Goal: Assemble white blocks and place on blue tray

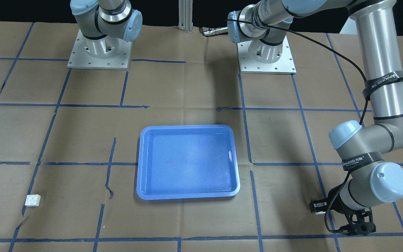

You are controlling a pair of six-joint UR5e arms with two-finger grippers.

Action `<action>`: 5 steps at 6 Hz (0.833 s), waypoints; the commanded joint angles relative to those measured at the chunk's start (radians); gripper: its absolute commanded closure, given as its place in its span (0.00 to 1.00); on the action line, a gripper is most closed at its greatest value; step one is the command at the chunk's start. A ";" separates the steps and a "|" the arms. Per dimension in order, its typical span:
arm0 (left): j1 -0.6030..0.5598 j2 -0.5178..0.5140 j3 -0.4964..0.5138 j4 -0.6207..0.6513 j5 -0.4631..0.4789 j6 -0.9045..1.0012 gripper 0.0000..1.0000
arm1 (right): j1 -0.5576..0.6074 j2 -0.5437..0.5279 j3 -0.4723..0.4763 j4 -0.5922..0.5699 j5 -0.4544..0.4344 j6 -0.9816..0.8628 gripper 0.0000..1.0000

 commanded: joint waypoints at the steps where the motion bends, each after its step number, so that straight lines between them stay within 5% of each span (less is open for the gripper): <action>1: 0.001 0.000 -0.015 0.000 0.014 0.002 0.74 | -0.037 0.117 -0.119 0.000 0.064 -0.089 0.00; 3: -0.010 0.045 -0.014 -0.017 0.011 0.013 0.81 | -0.080 0.192 -0.118 -0.003 0.229 -0.198 0.00; 5: -0.118 0.154 -0.116 -0.023 0.003 0.222 0.81 | -0.152 0.310 -0.117 -0.001 0.408 -0.340 0.00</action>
